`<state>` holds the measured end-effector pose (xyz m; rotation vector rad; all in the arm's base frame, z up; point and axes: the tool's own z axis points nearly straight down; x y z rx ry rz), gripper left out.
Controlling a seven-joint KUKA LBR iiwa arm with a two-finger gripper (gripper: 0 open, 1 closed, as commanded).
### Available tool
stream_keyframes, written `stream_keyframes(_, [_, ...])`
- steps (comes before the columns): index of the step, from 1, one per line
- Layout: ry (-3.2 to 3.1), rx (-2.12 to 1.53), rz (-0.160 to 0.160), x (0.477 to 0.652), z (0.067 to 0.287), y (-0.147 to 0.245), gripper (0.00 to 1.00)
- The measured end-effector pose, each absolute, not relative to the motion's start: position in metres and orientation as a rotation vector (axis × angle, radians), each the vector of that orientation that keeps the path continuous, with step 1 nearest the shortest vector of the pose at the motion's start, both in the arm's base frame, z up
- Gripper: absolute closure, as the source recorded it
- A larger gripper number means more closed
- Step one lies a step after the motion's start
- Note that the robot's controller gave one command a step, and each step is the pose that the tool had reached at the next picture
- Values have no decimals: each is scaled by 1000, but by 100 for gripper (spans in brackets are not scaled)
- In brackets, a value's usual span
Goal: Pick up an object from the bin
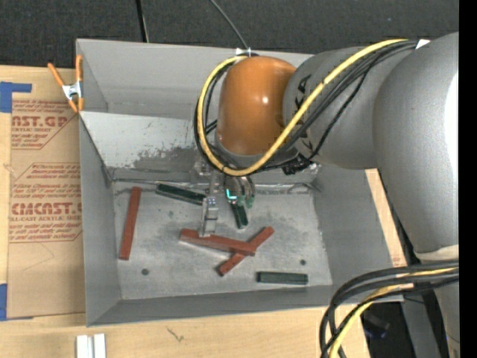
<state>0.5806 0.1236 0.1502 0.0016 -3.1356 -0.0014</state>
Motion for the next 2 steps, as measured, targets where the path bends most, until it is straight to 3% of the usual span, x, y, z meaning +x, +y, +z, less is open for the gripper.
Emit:
stream_keyframes(1, [-3143, 1, -3, 583, 155, 123, 0])
stream_keyframes(2, [-3139, -231, -8, 564, 76, 118, 100])
